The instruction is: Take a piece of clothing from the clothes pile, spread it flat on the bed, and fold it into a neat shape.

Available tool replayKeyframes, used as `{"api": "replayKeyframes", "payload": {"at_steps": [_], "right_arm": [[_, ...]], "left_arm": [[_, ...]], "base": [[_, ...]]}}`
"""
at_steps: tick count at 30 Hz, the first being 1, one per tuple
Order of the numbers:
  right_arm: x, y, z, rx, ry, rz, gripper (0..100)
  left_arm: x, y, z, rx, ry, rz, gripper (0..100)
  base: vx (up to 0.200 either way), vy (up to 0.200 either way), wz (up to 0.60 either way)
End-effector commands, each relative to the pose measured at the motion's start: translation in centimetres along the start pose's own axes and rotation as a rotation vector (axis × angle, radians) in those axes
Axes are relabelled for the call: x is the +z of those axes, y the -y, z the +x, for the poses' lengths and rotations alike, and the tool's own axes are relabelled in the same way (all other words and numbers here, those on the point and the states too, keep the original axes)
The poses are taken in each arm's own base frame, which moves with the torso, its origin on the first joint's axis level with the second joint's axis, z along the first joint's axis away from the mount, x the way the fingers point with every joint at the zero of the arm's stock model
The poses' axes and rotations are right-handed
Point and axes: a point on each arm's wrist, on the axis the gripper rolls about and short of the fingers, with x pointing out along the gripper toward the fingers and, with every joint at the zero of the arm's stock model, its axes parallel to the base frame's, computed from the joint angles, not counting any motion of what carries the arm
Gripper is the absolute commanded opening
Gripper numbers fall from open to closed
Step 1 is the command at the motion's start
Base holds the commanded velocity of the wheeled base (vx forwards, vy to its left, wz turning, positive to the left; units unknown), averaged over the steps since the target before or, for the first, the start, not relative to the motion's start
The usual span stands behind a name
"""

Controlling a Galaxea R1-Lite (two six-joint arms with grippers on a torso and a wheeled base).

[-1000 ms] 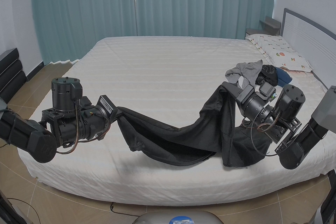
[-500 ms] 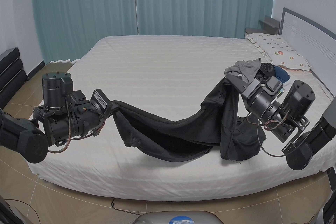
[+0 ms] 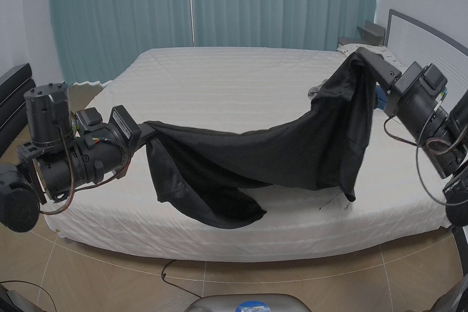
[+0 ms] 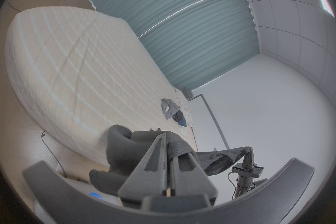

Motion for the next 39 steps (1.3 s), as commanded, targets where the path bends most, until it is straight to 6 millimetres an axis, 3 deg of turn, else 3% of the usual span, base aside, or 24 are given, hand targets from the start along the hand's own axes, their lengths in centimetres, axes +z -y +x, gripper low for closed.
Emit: {"api": "replayKeyframes", "payload": {"at_steps": [1, 6, 8, 9, 10, 11, 12, 21, 28, 33, 37, 39], "right_arm": [[6.9, -6.0, -0.1, 0.096, 0.131, -0.082, 0], [8.9, -4.1, 3.8, 0.027, 0.133, -0.143, 0], [9.8, -3.1, 5.9, 0.004, 0.152, -0.171, 0], [9.8, -3.1, 5.9, 0.004, 0.152, -0.171, 0], [10.2, -2.1, 7.7, -0.022, 0.152, -0.179, 0], [10.2, -2.1, 7.8, -0.024, 0.152, -0.180, 0], [9.8, -0.9, 9.2, -0.052, 0.133, -0.174, 0], [6.3, 6.4, 14.0, -0.174, 0.117, -0.158, 0], [3.7, 10.4, 15.8, -0.226, 0.092, -0.147, 0], [2.3, 12.7, 16.0, -0.276, 0.069, -0.141, 0], [0.9, 14.5, 16.1, -0.301, 0.046, -0.136, 0], [-0.6, 16.3, 16.1, -0.328, 0.024, -0.130, 0]], "left_arm": [[3.0, 4.7, -3.1, -0.075, 0.076, 0.062, 0], [5.0, 6.1, -2.6, -0.066, 0.102, 0.070, 0], [5.6, 6.0, -1.6, -0.056, 0.109, 0.084, 0], [5.6, 6.0, -1.6, -0.056, 0.109, 0.084, 0], [6.4, 5.8, -0.2, -0.040, 0.122, 0.093, 0], [6.5, 5.8, -0.1, -0.040, 0.125, 0.093, 0], [7.0, 5.3, 1.1, -0.021, 0.128, 0.090, 0], [7.9, 1.5, 6.8, 0.083, 0.111, 0.063, 0], [8.5, -1.0, 10.6, 0.124, 0.098, 0.042, 0], [7.7, -4.2, 14.3, 0.163, 0.083, 0.036, 0], [7.3, -5.5, 15.9, 0.171, 0.073, 0.034, 0], [6.6, -7.0, 17.4, 0.195, 0.069, 0.034, 0]], "base": [[0.000, 0.000, 0.00], [0.000, 0.000, 0.00], [0.000, 0.000, 0.00], [0.000, 0.000, 0.00], [0.000, 0.000, 0.00], [0.000, 0.000, 0.00], [0.000, 0.000, 0.00], [0.133, 0.000, 0.00], [0.200, 0.000, 0.00], [0.200, 0.000, 0.00], [0.200, 0.000, 0.00], [0.200, 0.000, 0.00]]}}
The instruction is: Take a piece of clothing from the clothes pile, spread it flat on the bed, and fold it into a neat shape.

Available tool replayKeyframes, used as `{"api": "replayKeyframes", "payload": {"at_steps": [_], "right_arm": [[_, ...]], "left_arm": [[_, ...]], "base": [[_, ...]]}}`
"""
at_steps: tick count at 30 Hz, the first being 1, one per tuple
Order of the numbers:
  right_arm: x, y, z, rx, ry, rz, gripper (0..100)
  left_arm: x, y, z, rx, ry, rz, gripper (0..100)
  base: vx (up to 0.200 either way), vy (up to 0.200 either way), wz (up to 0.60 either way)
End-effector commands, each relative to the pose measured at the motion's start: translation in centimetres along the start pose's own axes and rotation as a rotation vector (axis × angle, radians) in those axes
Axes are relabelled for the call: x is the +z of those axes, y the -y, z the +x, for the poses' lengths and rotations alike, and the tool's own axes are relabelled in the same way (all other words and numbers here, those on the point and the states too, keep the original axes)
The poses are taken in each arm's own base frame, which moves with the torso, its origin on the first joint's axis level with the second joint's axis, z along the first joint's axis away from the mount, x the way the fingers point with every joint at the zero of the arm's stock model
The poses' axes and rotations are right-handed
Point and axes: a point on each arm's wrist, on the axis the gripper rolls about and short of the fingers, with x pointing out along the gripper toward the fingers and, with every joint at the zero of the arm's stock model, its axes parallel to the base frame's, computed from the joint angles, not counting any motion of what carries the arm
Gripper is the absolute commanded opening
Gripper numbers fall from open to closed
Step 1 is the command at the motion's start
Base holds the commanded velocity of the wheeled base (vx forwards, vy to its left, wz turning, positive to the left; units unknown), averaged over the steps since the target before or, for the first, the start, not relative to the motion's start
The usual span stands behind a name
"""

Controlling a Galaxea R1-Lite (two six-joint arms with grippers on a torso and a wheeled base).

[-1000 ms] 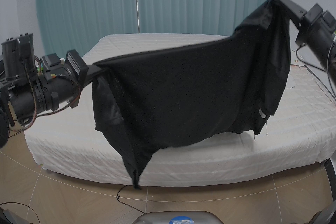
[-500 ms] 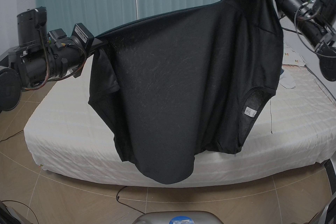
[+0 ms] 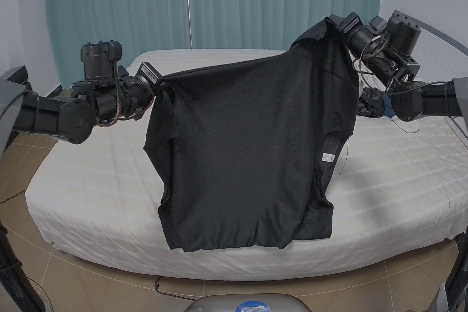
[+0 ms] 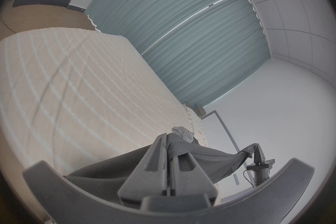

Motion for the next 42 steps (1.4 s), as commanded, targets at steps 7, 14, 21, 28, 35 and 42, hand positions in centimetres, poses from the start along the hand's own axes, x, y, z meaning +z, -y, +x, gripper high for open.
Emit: {"api": "replayKeyframes", "payload": {"at_steps": [7, 14, 21, 28, 35, 42], "right_arm": [[-9.2, 8.4, 1.1, -0.188, -0.117, 0.000, 0], [-13.4, 12.6, 0.7, -0.277, -0.186, -0.007, 0], [-16.9, 15.9, -0.3, -0.351, -0.250, -0.006, 0], [-20.4, 18.0, -1.4, -0.392, -0.318, -0.010, 100], [-19.4, 19.6, -2.4, -0.451, -0.328, -0.015, 100], [-15.0, 19.7, -3.3, -0.457, -0.317, 0.040, 100]], "left_arm": [[-4.6, -6.6, 7.2, 0.106, -0.007, -0.006, 0], [-5.7, -8.1, 8.7, 0.113, -0.011, -0.003, 0], [-7.5, -10.5, 10.2, 0.145, -0.027, -0.005, 0], [-8.7, -12.2, 11.2, 0.187, -0.040, 0.000, 100], [-8.2, -13.0, 11.0, 0.238, -0.005, -0.003, 100], [-8.4, -13.6, 8.7, 0.367, -0.151, 0.095, 100]], "base": [[0.171, 0.000, 0.00], [0.000, 0.000, 0.00], [0.000, 0.000, 0.00], [0.000, 0.000, 0.00], [0.000, 0.000, 0.00], [0.000, 0.000, 0.00]]}}
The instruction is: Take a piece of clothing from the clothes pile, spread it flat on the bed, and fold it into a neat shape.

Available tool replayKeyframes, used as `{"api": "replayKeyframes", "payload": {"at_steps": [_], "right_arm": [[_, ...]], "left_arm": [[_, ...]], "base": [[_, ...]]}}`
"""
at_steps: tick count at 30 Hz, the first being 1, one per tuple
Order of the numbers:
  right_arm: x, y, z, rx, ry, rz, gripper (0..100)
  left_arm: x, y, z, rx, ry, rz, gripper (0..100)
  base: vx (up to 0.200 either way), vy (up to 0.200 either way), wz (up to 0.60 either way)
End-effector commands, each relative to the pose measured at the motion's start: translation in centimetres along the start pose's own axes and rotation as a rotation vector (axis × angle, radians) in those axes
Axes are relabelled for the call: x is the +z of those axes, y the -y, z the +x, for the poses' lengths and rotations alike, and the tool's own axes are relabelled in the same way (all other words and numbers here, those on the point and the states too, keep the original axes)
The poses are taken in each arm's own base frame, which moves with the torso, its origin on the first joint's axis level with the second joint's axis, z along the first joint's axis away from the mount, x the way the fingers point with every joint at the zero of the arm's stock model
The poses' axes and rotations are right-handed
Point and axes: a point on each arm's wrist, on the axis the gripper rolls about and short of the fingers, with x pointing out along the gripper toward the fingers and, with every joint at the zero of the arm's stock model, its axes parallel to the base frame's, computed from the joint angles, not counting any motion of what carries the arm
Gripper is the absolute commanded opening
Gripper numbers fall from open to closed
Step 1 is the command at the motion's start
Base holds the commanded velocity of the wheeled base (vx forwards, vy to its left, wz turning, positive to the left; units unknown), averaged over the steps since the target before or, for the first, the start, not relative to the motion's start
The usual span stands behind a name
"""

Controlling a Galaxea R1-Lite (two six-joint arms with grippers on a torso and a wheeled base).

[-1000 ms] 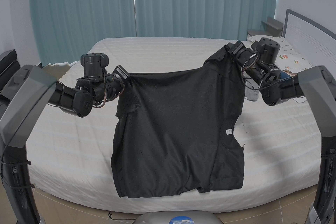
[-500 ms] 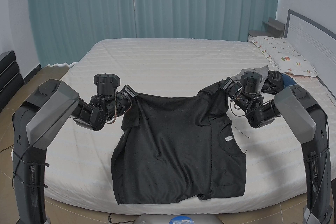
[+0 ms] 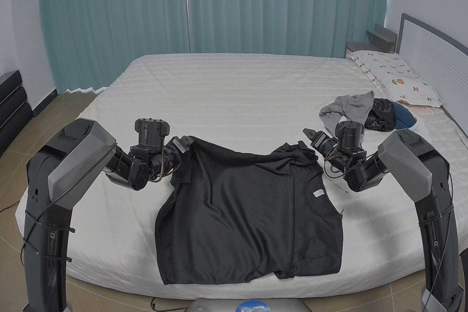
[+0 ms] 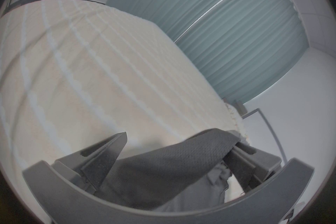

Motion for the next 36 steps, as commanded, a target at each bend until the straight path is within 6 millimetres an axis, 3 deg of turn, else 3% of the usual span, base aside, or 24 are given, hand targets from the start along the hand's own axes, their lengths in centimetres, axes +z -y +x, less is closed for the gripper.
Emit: {"api": "replayKeyframes", "payload": {"at_steps": [1, 5, 6, 8, 13, 14, 18, 22, 27, 36], "right_arm": [[3.2, 0.2, -1.7, 0.022, 0.003, 0.057, 100], [3.8, 0.4, -2.2, 0.018, 0.003, 0.090, 100], [3.5, 1.6, -2.6, -0.013, -0.012, 0.108, 100], [2.9, 2.6, -3.0, -0.041, -0.034, 0.124, 100], [2.2, 3.2, -4.4, -0.043, -0.034, 0.209, 100], [2.0, 3.2, -5.4, -0.030, -0.041, 0.248, 100], [1.2, 3.5, -7.4, 0.005, -0.105, 0.313, 100], [0.9, 4.0, -8.3, 0.045, -0.128, 0.392, 100], [1.3, 4.0, -9.4, 0.042, -0.138, 0.410, 100], [-0.1, 4.7, -9.2, 0.044, -0.207, 0.418, 100]], "left_arm": [[0.4, 0.1, -1.8, 0.041, -0.058, 0.063, 100], [1.0, 0.8, -2.7, 0.029, -0.064, 0.061, 100], [2.0, 1.2, -4.3, 0.005, -0.120, 0.049, 100], [2.7, 1.3, -5.2, -0.010, -0.142, 0.039, 100], [3.2, 0.6, -5.4, 0.003, -0.132, 0.011, 100], [3.3, 0.0, -5.6, 0.015, -0.141, -0.033, 100], [2.8, -0.4, -5.9, 0.032, -0.167, -0.147, 100], [2.3, -0.1, -7.3, 0.038, -0.168, -0.268, 100], [1.7, -1.0, -7.4, -0.001, -0.166, -0.348, 100], [0.5, -1.9, -8.1, -0.034, -0.205, -0.371, 100]], "base": [[0.000, 0.000, 0.00], [0.000, 0.000, 0.00], [0.000, 0.000, 0.00], [0.000, 0.000, 0.00], [0.000, 0.000, 0.00], [0.000, 0.000, 0.00], [0.000, 0.000, 0.00], [0.000, 0.000, 0.00], [0.000, 0.000, 0.00], [0.000, 0.000, 0.00]]}}
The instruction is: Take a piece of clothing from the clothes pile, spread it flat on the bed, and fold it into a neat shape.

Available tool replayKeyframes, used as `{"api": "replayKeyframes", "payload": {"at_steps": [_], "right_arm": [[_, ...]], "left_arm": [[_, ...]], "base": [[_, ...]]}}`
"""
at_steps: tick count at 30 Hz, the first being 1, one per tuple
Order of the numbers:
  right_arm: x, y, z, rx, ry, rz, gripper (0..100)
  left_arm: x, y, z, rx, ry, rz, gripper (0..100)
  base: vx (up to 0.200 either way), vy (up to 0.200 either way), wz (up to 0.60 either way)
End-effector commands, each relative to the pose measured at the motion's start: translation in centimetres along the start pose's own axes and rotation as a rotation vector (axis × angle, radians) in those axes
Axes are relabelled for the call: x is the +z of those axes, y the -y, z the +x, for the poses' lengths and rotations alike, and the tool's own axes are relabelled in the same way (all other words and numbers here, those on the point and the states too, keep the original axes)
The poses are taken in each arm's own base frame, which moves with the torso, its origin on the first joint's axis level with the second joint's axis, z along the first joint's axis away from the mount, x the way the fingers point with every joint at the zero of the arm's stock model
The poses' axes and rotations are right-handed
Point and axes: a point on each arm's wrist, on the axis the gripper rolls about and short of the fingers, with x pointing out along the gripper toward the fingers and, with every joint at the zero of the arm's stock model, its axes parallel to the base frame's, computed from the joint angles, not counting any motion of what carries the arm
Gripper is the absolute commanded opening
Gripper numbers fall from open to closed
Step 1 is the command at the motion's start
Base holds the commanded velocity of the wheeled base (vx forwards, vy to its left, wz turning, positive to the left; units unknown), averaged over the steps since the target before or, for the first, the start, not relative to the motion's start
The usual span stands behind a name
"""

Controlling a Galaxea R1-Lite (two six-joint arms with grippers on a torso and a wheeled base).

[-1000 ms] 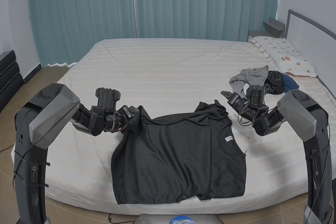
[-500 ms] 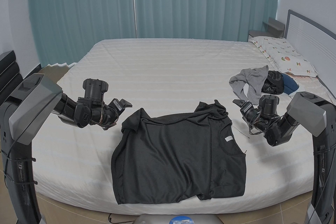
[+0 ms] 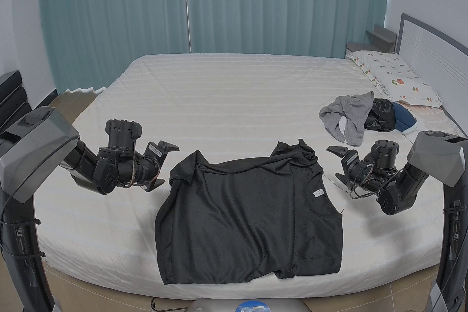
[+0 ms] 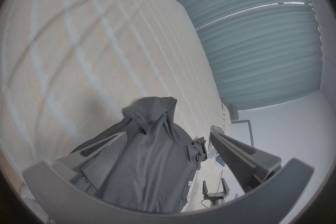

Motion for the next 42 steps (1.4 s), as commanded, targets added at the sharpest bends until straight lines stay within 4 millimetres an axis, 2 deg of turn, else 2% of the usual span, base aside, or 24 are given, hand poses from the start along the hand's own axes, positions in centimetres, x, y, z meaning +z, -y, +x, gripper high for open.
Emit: {"api": "replayKeyframes", "payload": {"at_steps": [1, 11, 19, 26, 34, 42], "right_arm": [[-0.3, 0.4, 0.1, -0.010, -0.010, 0.002, 100], [-0.6, 1.0, 0.5, -0.010, -0.036, 0.005, 100], [-0.9, 0.9, 0.6, -0.009, -0.044, 0.005, 100], [-1.1, 1.4, 0.8, -0.019, -0.050, 0.006, 100], [-1.8, 1.8, 1.4, -0.023, -0.065, 0.005, 100], [-2.1, 1.9, 1.5, -0.024, -0.070, 0.002, 100]], "left_arm": [[-0.6, -0.3, -0.4, 0.009, -0.021, -0.011, 100], [-0.6, -0.1, -0.8, 0.003, -0.021, -0.025, 100], [-0.6, -0.2, -0.3, -0.007, -0.006, -0.005, 100], [-0.8, -0.9, 0.9, 0.008, 0.034, 0.007, 100], [-1.4, -1.4, 3.6, 0.037, 0.060, 0.066, 100], [-2.3, -2.0, 4.8, 0.073, 0.073, 0.138, 100]], "base": [[0.000, 0.000, 0.00], [0.000, -0.180, 0.00], [0.000, 0.000, 0.00], [0.000, 0.000, 0.00], [0.000, 0.000, 0.00], [0.000, 0.000, 0.00]]}}
